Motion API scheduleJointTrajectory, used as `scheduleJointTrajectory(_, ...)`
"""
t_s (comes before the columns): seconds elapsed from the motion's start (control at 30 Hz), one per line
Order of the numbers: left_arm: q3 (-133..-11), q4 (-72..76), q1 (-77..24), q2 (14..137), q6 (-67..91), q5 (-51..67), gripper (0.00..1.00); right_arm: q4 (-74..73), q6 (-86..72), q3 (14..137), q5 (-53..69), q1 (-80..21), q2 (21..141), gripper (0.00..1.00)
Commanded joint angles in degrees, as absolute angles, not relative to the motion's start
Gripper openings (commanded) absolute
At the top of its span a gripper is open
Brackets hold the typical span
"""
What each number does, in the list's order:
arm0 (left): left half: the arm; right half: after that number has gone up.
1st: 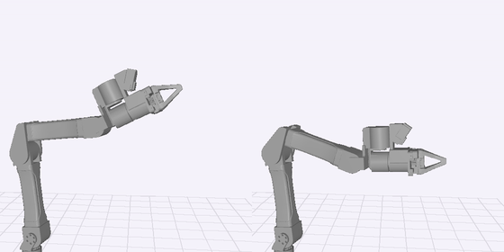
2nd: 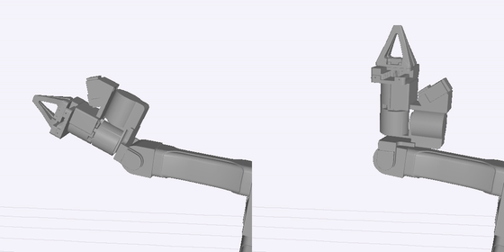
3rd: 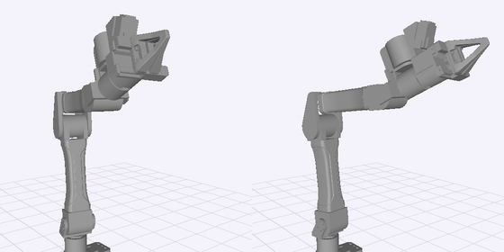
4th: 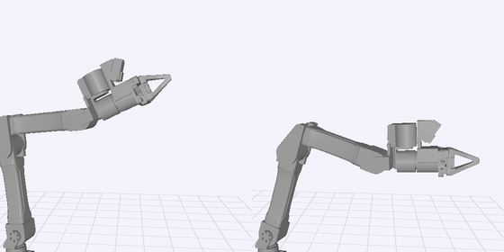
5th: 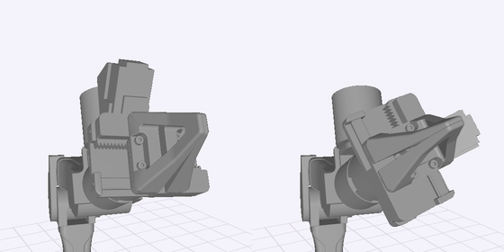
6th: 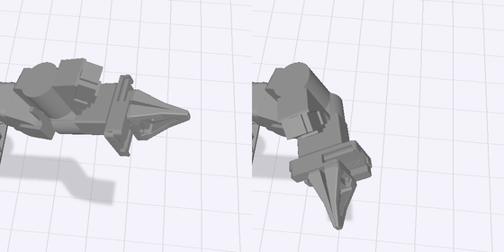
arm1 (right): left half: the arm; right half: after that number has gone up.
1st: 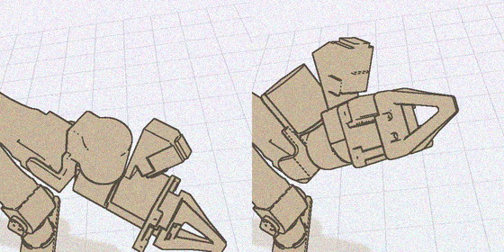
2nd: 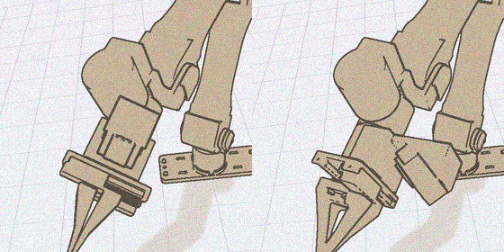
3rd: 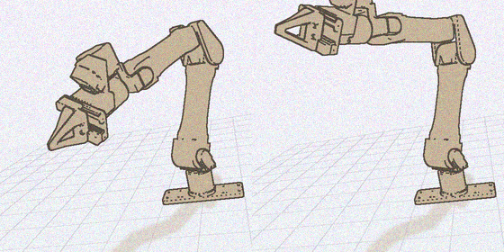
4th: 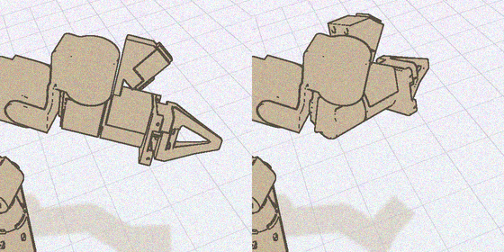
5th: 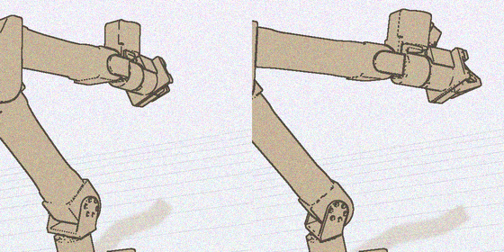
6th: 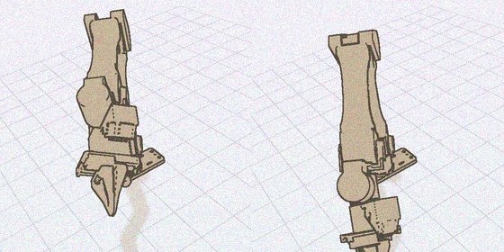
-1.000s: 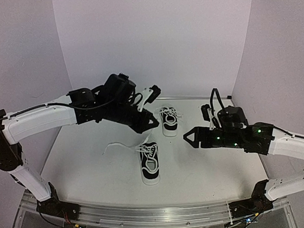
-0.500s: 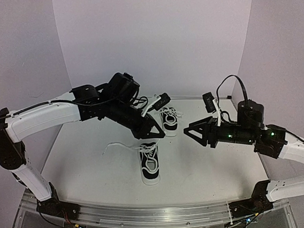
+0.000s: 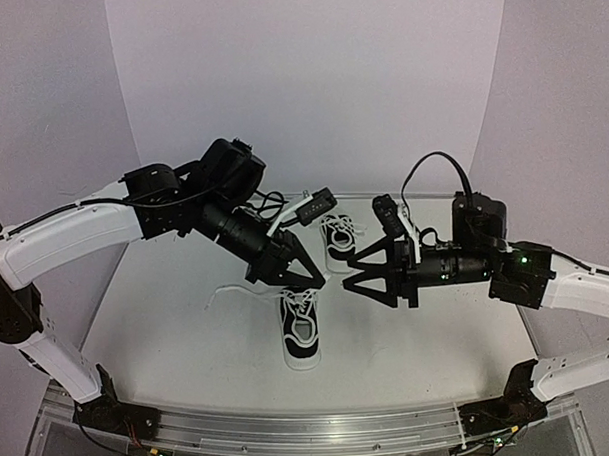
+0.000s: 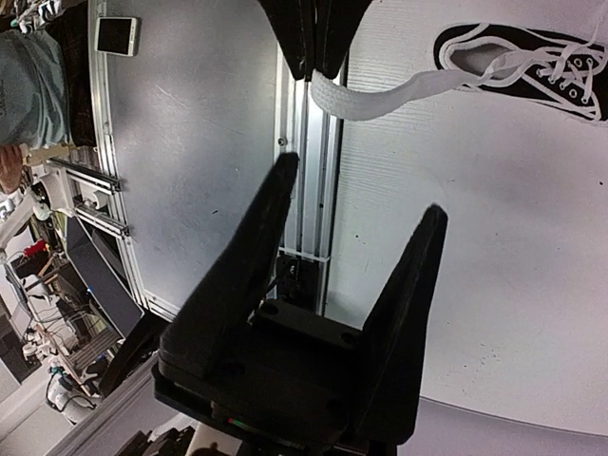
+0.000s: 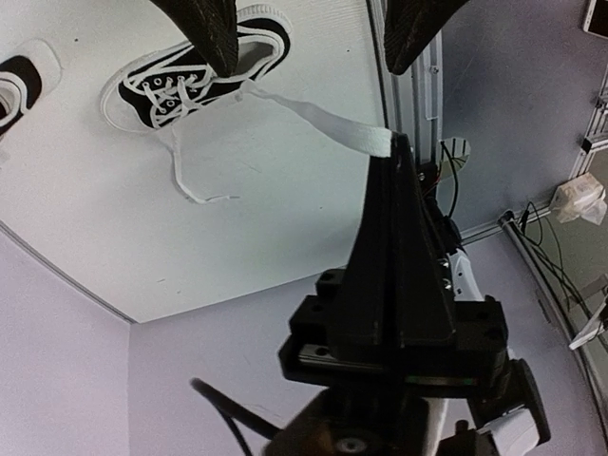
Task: Tie the shoes
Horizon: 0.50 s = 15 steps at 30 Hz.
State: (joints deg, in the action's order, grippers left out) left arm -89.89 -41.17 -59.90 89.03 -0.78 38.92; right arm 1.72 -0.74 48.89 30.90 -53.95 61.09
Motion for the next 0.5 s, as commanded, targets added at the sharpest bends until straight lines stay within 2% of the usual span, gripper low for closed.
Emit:
scheduleJointTrajectory(0.0, -89.98, -42.16, -59.94, 87.1, -3.1, 43.03, 0.0, 3.6, 4.11, 53.3, 33.96, -56.9, 63.36, 0.5)
scheduleJointTrajectory(0.23, -89.17, -41.87, -59.94, 87.11, -3.35, 45.47, 0.0, 2.05, 6.2, 56.42, 34.57, -59.59, 66.5, 0.49)
scheduleJointTrajectory(0.47, -88.51, -41.14, -59.94, 86.34, -3.11, 46.37, 0.0, 0.04, 7.83, 57.57, 34.24, -60.44, 68.1, 0.43)
